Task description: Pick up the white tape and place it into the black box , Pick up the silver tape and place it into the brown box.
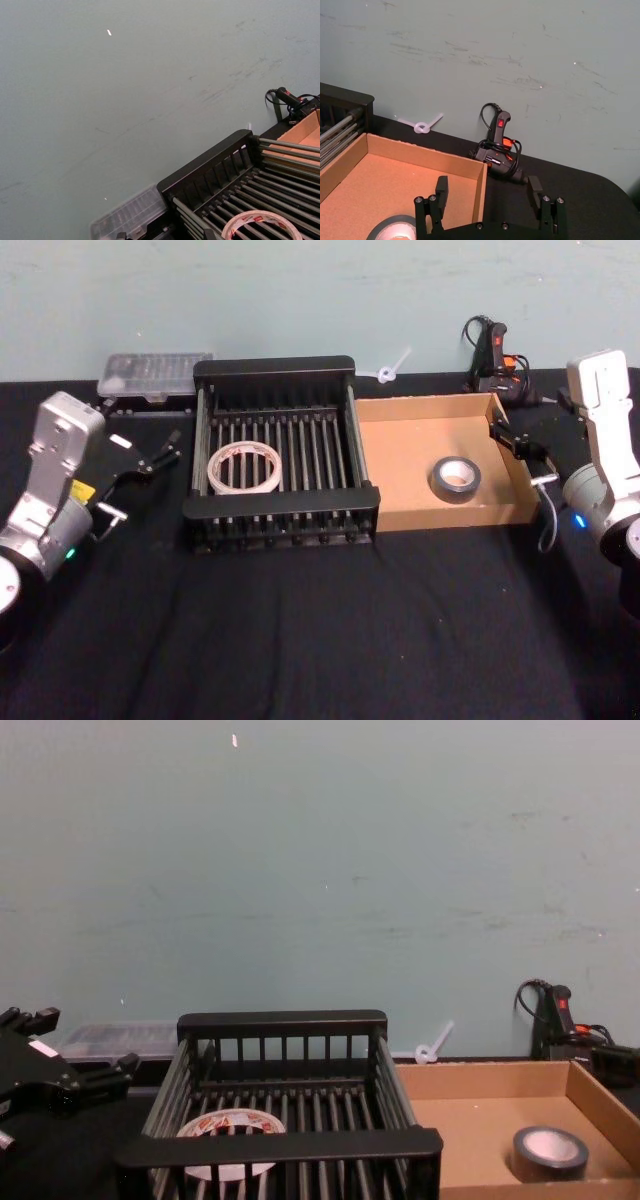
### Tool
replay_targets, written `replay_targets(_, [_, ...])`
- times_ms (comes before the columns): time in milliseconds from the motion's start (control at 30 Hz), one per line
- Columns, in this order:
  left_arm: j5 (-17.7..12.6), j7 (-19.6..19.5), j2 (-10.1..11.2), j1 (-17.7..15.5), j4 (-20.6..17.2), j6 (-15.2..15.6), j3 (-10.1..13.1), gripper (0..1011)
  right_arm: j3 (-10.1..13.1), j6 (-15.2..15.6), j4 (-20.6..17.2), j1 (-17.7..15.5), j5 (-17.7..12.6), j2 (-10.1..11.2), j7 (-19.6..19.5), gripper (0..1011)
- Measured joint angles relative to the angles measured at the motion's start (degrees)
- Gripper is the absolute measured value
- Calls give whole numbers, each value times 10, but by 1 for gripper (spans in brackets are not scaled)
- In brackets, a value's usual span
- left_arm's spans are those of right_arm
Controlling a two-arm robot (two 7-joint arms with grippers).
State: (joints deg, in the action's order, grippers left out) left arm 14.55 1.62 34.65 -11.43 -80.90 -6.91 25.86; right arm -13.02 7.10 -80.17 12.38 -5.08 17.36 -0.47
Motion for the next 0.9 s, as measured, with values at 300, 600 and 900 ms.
replay_targets(300, [0,0,0,0,0,0,0,1001,0,0,0,0,0,0,0,1002])
replay_targets(600, [0,0,0,0,0,0,0,1001,0,0,0,0,0,0,0,1002])
replay_targets(900, [0,0,0,0,0,0,0,1001,0,0,0,0,0,0,0,1002])
